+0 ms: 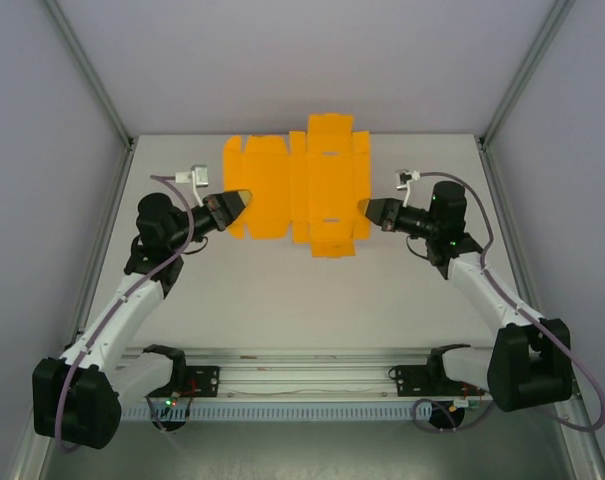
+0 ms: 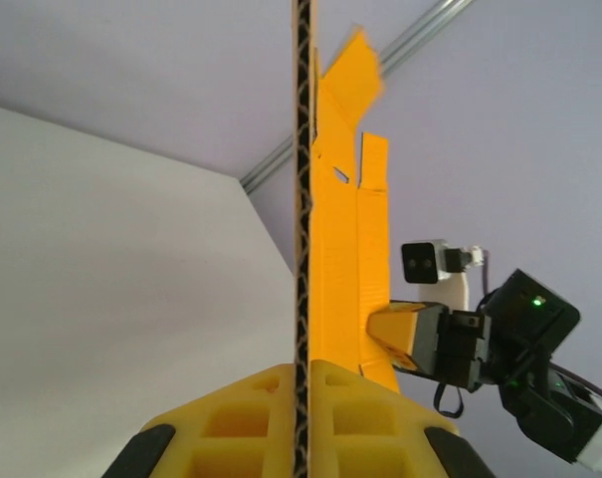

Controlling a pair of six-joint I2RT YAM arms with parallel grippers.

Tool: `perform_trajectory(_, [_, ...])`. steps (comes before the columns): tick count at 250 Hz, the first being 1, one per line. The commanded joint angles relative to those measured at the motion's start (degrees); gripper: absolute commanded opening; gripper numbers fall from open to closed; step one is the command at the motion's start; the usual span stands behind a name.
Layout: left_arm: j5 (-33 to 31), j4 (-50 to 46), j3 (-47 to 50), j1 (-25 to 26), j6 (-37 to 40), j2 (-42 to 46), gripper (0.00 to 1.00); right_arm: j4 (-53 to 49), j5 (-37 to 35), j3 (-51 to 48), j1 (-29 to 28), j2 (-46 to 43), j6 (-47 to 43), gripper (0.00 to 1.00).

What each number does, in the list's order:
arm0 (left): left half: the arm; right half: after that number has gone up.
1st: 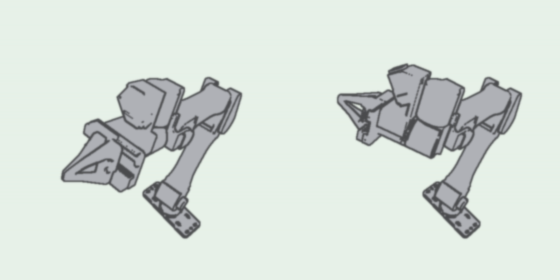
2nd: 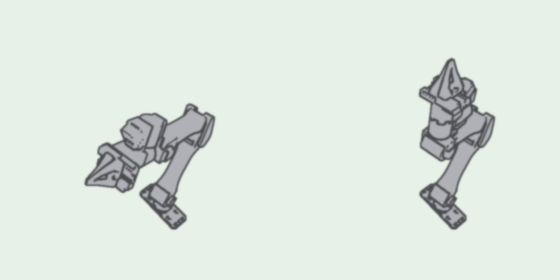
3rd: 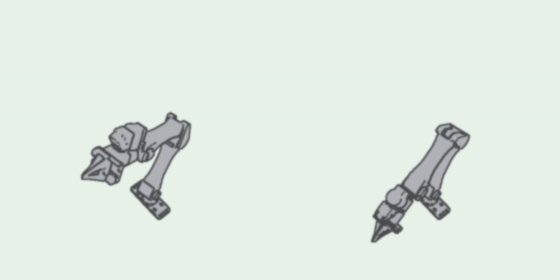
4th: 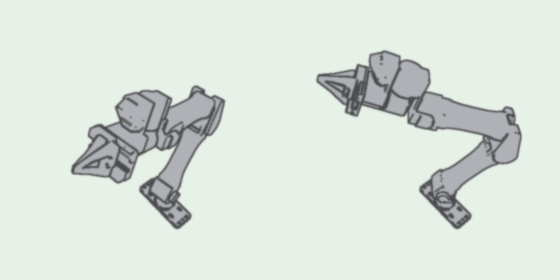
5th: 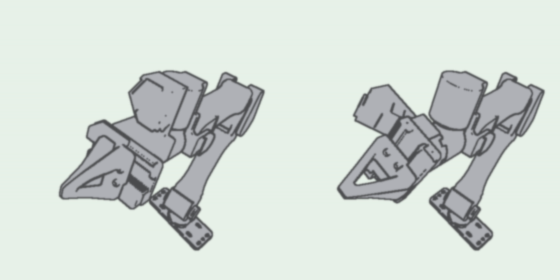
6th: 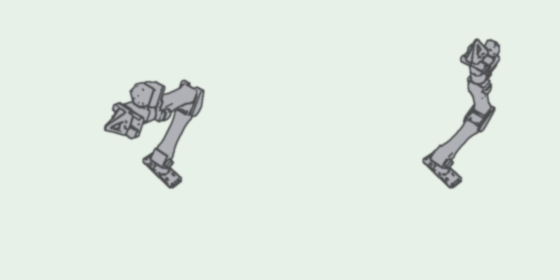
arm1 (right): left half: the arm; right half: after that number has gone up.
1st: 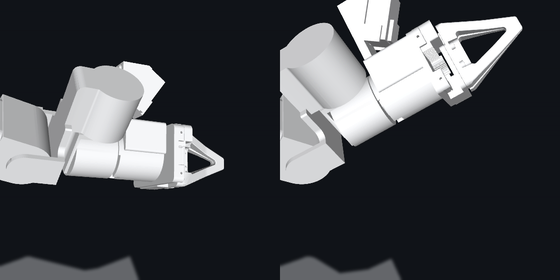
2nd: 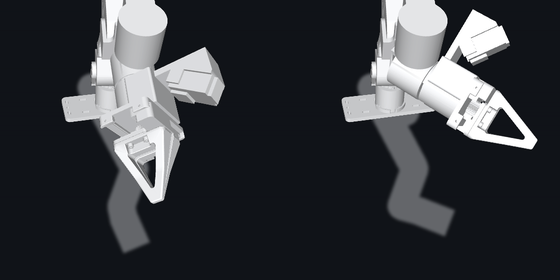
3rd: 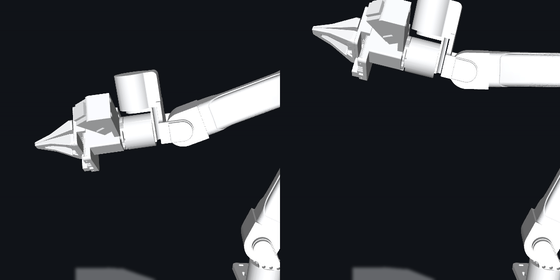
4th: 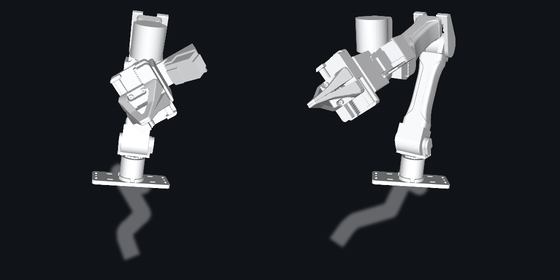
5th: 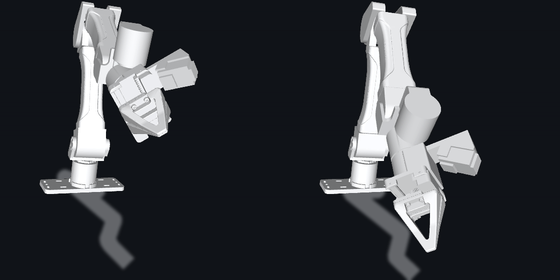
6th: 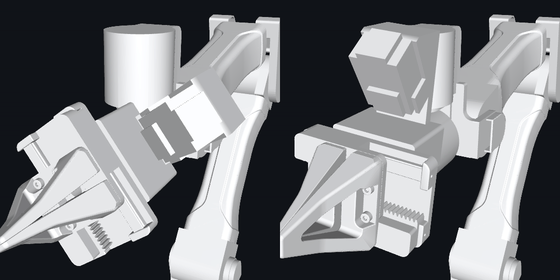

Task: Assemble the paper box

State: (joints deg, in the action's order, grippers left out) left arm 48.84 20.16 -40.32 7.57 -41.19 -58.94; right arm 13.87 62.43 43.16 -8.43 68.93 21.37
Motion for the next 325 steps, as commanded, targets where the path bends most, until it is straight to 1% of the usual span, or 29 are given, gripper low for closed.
perform_trajectory(1, [-7.5, -7.4, 0.1, 0.2, 4.5, 1.9, 0.73, -5.5, -0.9, 2.9, -0.3, -0.3, -6.4, 0.00])
perform_trajectory(5, [-9.7, -9.5, 0.0, 0.2, 5.3, 2.3, 0.94, -7.6, -1.9, 3.3, -0.6, -0.3, -8.1, 0.00])
perform_trajectory(7, [-10.7, -10.6, 0.0, 0.2, 5.6, 2.4, 0.98, -8.8, -2.5, 3.5, -0.7, -0.3, -9.0, 0.00])
perform_trajectory(9, [-11.9, -11.7, 0.0, 0.2, 6.1, 2.6, 1.00, -10.0, -3.2, 3.8, -0.8, -0.3, -9.9, 0.00])
perform_trajectory(26, [-22.5, -21.2, -0.3, 0.2, 9.1, 4.2, 1.00, -18.3, -7.9, 5.9, -2.3, 1.1, -16.4, 0.00])
perform_trajectory(39, [-30.3, -27.1, -0.4, 0.2, 9.2, 5.3, 1.00, -23.5, -9.3, 7.4, -3.6, 3.1, -22.6, 0.00])
perform_trajectory(45, [-33.4, -29.1, -0.5, 0.2, 10.9, 5.7, 1.00, -25.7, -9.6, 8.0, -4.1, 4.4, -26.1, 0.00])
perform_trajectory(56, [-36.8, -32.5, -0.7, 0.2, 11.6, 6.1, 1.00, -29.1, -10.5, 9.4, -5.1, 6.9, -31.6, 0.00])
perform_trajectory(71, [-38.8, -35.6, -1.5, 0.2, 12.1, 6.5, 1.00, -33.2, -11.8, 12.5, -5.9, 11.3, -38.1, 0.00])
perform_trajectory(91, [-35.8, -35.3, -1.2, 0.2, 11.9, 6.8, 1.00, -38.4, -13.6, 18.2, -6.5, 17.8, -45.0, 0.00])
perform_trajectory(107, [-30.8, -32.9, -0.8, 0.3, 11.3, 6.4, 1.00, -41.0, -15.3, 22.5, -7.3, 22.3, -50.9, 0.00])
perform_trajectory(129, [-24.6, -29.1, -0.4, 0.2, 10.1, 4.6, 1.00, -42.3, -20.7, 27.0, -9.2, 26.8, -58.1, 0.00])
perform_trajectory(143, [-21.2, -26.7, -0.5, 0.3, 9.8, 2.7, 1.00, -42.3, -26.8, 29.1, -11.1, 28.6, -61.7, 0.00])
perform_trajectory(151, [-19.6, -25.6, -0.8, 0.4, 8.1, 1.4, 1.00, -41.4, -31.1, 30.0, -12.3, 29.4, -63.3, 0.00])
perform_trajectory(172, [-15.4, -23.1, -2.0, 0.8, 7.0, -2.4, 1.00, -38.6, -43.1, 30.5, -16.3, 31.1, -70.3, 0.00])
perform_trajectory(184, [-14.0, -21.4, -2.8, 1.3, 6.4, -4.6, 1.00, -35.1, -48.5, 29.4, -18.5, 31.7, -74.2, 0.00])
perform_trajectory(194, [-13.3, -20.1, -3.3, 1.8, 6.1, -6.4, 1.00, -32.7, -51.0, 28.2, -19.9, 31.9, -77.1, 0.00])
perform_trajectory(239, [-10.2, -16.3, -9.3, 2.7, 4.4, -15.6, 1.00, -18.6, -55.8, 22.0, -23.4, 31.9, -80.6, 0.00])
perform_trajectory(258, [-9.1, -16.7, -13.3, 3.2, 5.2, -19.9, 1.00, -15.4, -57.9, 20.0, -24.7, 31.7, -82.0, 0.00])
perform_trajectory(293, [-8.2, -22.3, -23.1, 4.4, 9.2, -28.5, 1.00, -15.9, -60.0, 19.5, -26.0, 31.7, -82.7, 0.00])
perform_trajectory(309, [-7.8, -26.8, -28.5, 5.6, 13.4, -32.9, 1.00, -15.3, -59.8, 19.0, -26.0, 31.4, -82.8, 0.00])
perform_trajectory(325, [-8.1, -31.1, -33.5, 6.6, 15.9, -37.2, 1.00, -14.4, -59.8, 18.6, -26.0, 31.1, -82.8, 0.00])
